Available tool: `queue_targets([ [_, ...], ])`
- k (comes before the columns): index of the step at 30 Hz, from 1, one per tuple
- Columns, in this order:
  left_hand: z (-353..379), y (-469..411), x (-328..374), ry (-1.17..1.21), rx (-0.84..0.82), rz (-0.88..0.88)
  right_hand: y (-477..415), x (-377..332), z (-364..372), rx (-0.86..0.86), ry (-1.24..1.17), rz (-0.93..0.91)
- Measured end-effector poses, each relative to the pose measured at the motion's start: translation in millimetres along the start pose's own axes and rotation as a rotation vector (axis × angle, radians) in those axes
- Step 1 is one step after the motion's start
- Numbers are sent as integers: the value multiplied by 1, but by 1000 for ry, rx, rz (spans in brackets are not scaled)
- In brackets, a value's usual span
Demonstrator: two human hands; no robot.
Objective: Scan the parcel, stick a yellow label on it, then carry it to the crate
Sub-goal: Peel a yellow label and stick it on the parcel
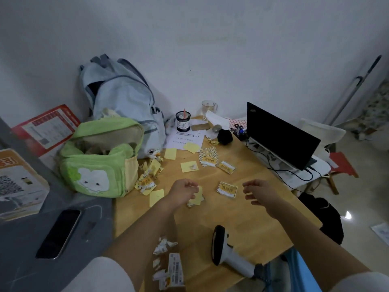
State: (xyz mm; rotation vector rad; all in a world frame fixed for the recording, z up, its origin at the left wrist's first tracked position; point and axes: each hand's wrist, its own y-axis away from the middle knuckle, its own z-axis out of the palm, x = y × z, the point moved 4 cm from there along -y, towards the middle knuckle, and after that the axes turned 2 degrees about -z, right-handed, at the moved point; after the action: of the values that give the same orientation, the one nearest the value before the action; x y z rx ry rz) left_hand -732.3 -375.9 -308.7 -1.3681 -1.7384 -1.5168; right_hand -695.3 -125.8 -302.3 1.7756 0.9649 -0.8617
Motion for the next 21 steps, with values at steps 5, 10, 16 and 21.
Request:
queue_targets([
  [5,29,-43,-8,70,1,-110,-50,13,4,-41,5,70],
  [10,64,-82,-9,31,-46,-165,-97,33,6,-53,-3,144],
  [16,103,-117,-10,31,-115,-273,-137,58,13,-85,28,235],
  [21,137,-126,-7,95,-186,-380,-154,70,20,-154,74,256],
])
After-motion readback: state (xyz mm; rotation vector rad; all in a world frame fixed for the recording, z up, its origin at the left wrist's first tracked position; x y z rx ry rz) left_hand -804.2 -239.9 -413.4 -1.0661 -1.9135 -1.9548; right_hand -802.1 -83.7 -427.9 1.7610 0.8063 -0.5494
